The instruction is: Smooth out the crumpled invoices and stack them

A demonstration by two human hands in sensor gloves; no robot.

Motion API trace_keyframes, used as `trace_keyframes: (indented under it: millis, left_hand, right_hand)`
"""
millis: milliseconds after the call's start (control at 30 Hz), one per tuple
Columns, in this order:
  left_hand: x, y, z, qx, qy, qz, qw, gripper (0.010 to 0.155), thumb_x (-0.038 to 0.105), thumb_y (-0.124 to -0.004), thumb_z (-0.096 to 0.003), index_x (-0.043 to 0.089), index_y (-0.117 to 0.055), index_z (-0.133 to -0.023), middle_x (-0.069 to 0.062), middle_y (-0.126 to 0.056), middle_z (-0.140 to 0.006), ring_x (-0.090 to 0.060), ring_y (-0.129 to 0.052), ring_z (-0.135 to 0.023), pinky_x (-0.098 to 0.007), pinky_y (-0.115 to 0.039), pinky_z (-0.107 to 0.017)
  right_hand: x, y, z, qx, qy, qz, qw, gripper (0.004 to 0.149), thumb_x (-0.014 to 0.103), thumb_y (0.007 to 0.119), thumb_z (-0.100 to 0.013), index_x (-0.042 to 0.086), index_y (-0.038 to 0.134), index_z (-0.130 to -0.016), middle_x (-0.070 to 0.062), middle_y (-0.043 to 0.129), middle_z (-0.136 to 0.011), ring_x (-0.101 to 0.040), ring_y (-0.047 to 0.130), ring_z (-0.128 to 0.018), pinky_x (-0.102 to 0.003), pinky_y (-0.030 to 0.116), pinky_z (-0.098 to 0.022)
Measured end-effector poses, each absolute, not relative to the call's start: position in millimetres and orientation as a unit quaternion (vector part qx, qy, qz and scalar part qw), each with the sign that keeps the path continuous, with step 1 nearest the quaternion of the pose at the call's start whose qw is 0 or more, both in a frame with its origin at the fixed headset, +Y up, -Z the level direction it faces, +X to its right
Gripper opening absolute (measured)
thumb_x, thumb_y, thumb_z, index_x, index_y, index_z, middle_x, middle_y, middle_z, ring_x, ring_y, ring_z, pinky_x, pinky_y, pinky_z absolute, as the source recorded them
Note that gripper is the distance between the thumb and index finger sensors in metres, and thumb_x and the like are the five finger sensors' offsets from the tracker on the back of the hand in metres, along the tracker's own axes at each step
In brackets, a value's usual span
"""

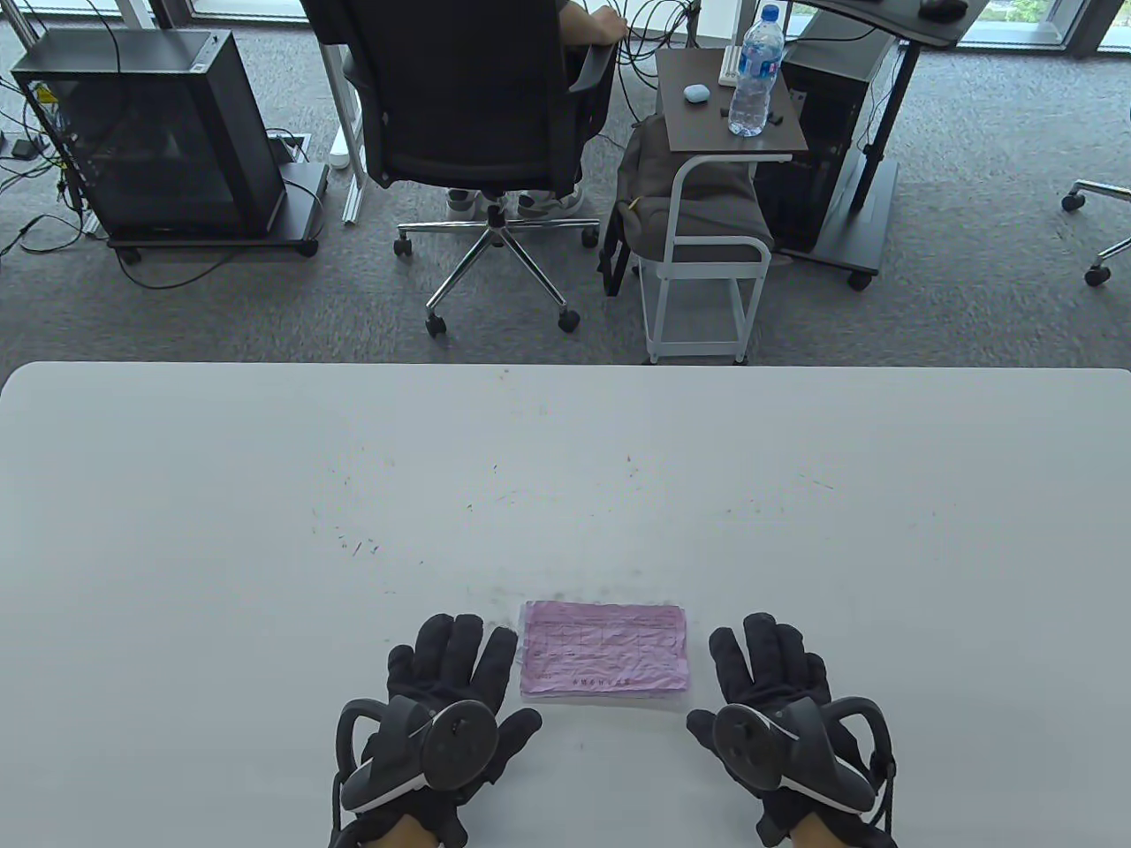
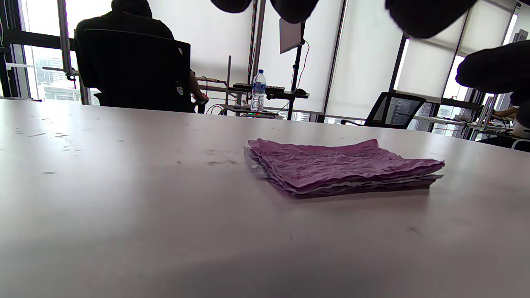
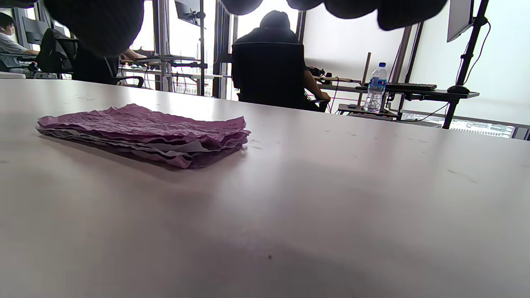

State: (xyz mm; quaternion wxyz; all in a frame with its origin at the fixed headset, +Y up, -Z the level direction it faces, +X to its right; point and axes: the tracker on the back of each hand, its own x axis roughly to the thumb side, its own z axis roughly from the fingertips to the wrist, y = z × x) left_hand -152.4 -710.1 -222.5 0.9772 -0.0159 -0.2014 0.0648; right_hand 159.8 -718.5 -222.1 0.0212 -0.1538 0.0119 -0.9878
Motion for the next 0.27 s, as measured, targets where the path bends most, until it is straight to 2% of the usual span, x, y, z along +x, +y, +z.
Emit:
trace_keyframes:
  millis: [267]
  left_hand:
    - [-154.5,-711.9,-223.2,-0.017,-0.198,0.066,0.978,0.079,0.062,-0.066,-0.0562,0.015,-0.045,-0.116,-0.022,-0.03,-0.116,-0.058,-0.027,-0.107,-0.078,-0.04,-0.066]
  right_hand:
    - [164.0,-724.7,-226.8,-0.143,-0.012,-0.99,0.007,0.084,0.063,0.069,-0.052,0.015,0.028,-0.109,-0.032,0.025,-0.111,-0.057,0.04,-0.094,-0.066,0.054,-0.063]
